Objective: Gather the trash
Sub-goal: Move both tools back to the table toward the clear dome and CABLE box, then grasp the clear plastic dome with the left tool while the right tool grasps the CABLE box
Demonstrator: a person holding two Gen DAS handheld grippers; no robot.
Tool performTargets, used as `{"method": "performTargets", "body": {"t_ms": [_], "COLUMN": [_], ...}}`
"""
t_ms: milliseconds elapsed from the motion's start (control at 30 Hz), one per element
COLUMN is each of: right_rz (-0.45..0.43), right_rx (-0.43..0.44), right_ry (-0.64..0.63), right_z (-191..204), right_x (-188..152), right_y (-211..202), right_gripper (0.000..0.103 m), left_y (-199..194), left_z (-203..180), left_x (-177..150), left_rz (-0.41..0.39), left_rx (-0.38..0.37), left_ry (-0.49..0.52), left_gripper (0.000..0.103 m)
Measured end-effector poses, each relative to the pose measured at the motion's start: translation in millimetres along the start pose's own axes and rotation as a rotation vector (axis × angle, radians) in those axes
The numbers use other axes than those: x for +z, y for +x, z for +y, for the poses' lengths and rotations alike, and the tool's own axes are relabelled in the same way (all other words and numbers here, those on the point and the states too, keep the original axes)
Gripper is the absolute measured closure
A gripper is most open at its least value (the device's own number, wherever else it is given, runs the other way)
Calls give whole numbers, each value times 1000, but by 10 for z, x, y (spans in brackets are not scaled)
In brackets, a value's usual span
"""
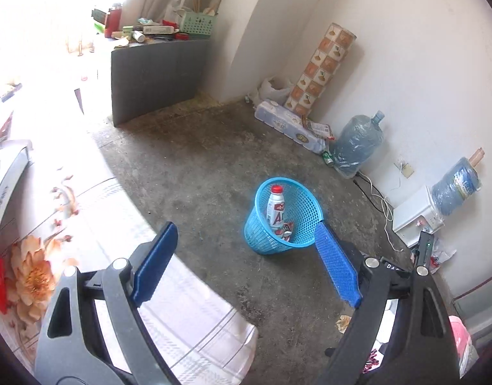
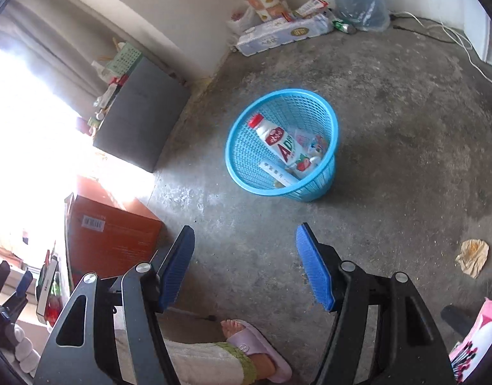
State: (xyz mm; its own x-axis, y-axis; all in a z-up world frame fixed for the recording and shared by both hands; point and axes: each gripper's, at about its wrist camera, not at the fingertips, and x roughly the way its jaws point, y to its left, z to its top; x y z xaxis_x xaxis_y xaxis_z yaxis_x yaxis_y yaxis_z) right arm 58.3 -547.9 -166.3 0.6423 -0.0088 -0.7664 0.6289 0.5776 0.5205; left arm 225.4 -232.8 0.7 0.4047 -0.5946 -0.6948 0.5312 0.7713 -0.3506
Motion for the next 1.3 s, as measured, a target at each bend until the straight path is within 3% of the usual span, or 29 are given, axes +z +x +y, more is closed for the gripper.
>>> {"method": "performTargets", "body": {"t_ms": [133, 233, 500, 633, 700, 833, 1067, 1133, 1167, 1300], "right_rz": [-4, 41, 224, 298, 323, 352, 371, 383, 387, 402], "right_rx": [94, 193, 356, 386, 388, 379, 332, 327, 324, 327], "right_ry": [-178, -286, -566, -687, -718, -746, -756, -752, -753, -758], "right_z": [807, 1436, 2861, 3262, 3396, 3596, 3755, 3802, 3824, 3955], "right_x": [-66, -243, -1108, -1507, -1647, -1813, -1914, -1925, -1933, -1943], "right_y": [-117, -107, 4, -13, -19, -14, 81, 130, 144, 208], "right_gripper": [35, 34, 34, 34, 34, 34, 34, 34, 34, 34], "left_y": [-695, -1193, -2296, -2607, -2637, -2496, -2010, -1939, -1925, -1931], "left_z": [636, 1101, 2367, 3007, 3337, 3903, 4434, 4525, 4565, 4564], "left_x": [-217, -402, -928, -939, -883, -697, -512, -520, -534, -592], "left_rz": [-113, -184, -346, -405, -400, -316, -228, -226, -232, -255], "left_rx": [92, 159, 320, 474, 554, 687, 638, 634, 629, 632], "left_ry": [-111, -205, -496, -570, -576, -552, -578, -605, -617, -619], "left_gripper": [20, 20, 20, 19, 19, 19, 19, 21, 31, 32]}}
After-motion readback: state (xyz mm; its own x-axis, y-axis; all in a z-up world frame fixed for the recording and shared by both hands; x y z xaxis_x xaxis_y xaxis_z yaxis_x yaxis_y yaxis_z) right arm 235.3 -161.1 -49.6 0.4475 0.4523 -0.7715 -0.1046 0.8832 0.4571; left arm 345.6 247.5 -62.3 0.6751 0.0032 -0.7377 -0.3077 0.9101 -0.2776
